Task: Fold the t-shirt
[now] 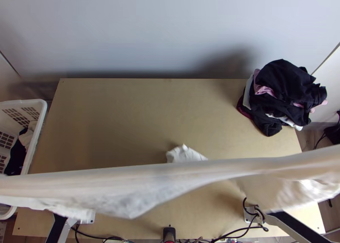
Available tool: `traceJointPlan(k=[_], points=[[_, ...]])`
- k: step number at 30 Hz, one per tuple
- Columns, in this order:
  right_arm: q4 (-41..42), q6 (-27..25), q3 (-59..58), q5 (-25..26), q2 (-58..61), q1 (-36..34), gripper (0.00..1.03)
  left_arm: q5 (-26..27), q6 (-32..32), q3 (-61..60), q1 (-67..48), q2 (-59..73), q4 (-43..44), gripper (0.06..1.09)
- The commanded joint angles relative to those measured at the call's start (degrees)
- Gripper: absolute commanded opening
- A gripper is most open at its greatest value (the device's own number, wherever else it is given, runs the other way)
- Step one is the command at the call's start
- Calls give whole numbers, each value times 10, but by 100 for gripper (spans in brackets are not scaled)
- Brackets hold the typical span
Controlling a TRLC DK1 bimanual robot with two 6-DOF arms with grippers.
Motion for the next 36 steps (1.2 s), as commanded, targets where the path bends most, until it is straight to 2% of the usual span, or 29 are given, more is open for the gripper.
traceJointPlan(k=[1, 7, 12, 25, 30, 36], points=[[58, -7, 44, 1, 8, -23, 3, -41, 1, 52, 0, 16, 5, 9], [116, -31, 24, 8, 22, -21, 3, -78, 1, 13, 2, 18, 29, 9], [190, -20, -55, 32, 41, 3, 3, -140, 17, -80, 9, 22, 107, 9], [456, -8, -443, 29, 46, -1, 3, -149, 61, -385, 47, 62, 368, 10], [557, 13, -545, -41, 104, -81, 3, -149, 90, -454, 45, 127, 474, 10], [682, 14, -579, -72, 260, -124, 3, -149, 142, -520, 27, 246, 606, 10]])
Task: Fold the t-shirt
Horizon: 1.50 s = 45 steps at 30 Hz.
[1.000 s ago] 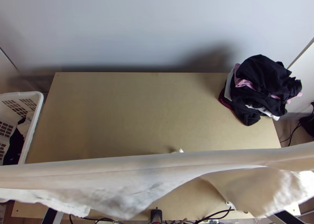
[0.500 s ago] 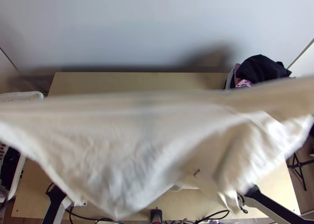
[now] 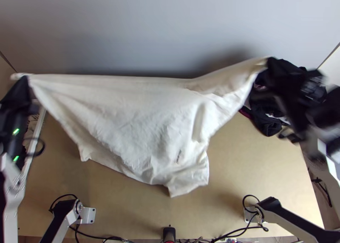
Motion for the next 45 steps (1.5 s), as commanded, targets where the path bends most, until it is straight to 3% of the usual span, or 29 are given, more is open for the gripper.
traceJointPlan(k=[1, 8, 14, 25, 31, 39, 45], points=[[152, 4, -68, -41, 161, -53, 3, 0, 50, -89, -15, 134, 159, 10], [217, -15, 46, -47, 374, -70, 3, -20, 79, -39, -31, 355, 260, 10], [230, -20, 185, -46, 515, -93, 3, -74, 83, 69, -41, 515, 292, 10], [137, -38, 507, -21, 685, -131, 3, -150, 101, 286, -26, 680, 290, 10], [130, -49, 438, -12, 656, -111, 3, -149, 145, 259, -31, 698, 288, 10], [208, -85, 132, -11, 492, -71, 3, -111, 195, 111, -35, 620, 288, 10], [219, -108, -72, -12, 375, -48, 3, -59, 241, -17, -26, 541, 285, 10]])
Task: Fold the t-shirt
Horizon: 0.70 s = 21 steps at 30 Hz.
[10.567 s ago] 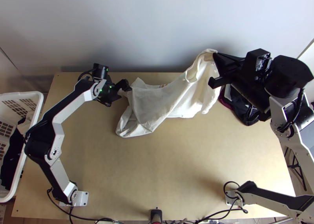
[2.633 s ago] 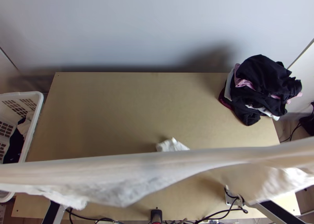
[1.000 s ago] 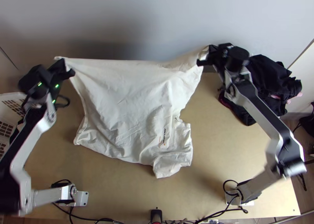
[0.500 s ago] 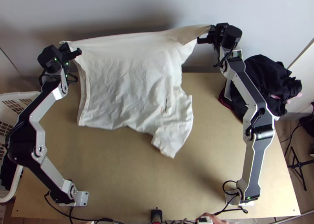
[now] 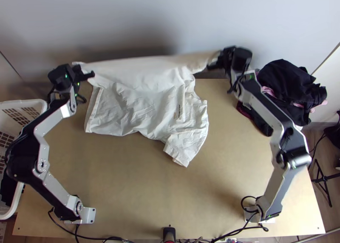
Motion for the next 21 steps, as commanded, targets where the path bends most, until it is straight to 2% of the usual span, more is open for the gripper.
traceJointPlan(k=[1, 5, 11, 17, 18, 19, 20, 21], points=[[22, -29, -234, -2, -133, 29, 3, 59, 59, -143, 6, -84, -3, 10], [16, -47, -321, -3, -193, 48, 3, 86, 96, -214, 16, -122, -6, 10], [-40, -44, -375, -4, -254, 78, 3, 115, 137, -296, 25, -178, -21, 10], [-49, -38, -416, -4, -293, 108, 3, 117, 131, -327, 44, -202, -32, 10], [-55, -31, -415, -4, -295, 109, 13, 117, 126, -324, 48, -200, -33, 19], [-78, -25, -408, -4, -294, 109, 45, 117, 120, -319, 53, -198, -43, 51], [-102, -22, -398, -4, -291, 109, 88, 118, 116, -315, 58, -200, -56, 93], [-109, -22, -392, -3, -289, 109, 99, 127, 108, -310, 63, -203, -69, 104]])
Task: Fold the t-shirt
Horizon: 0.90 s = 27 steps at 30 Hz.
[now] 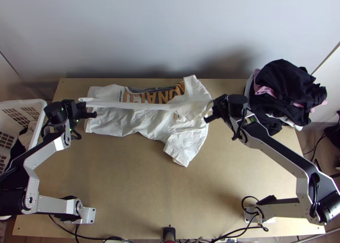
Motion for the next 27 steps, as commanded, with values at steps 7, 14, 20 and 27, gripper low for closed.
traceJointPlan(k=[7, 14, 20, 27], points=[[-115, 20, -24, 0, -85, 15, 99, 32, -32, -2, 52, -54, -131, 104], [-205, 62, -46, -1, -174, 28, 98, 85, -17, -8, 96, -136, -232, 104], [-261, 98, -86, -6, -232, 49, 98, 114, 3, -59, 102, -203, -315, 104], [-345, 143, -85, -73, -267, 79, 98, 114, -12, -89, 98, -185, -288, 104]])
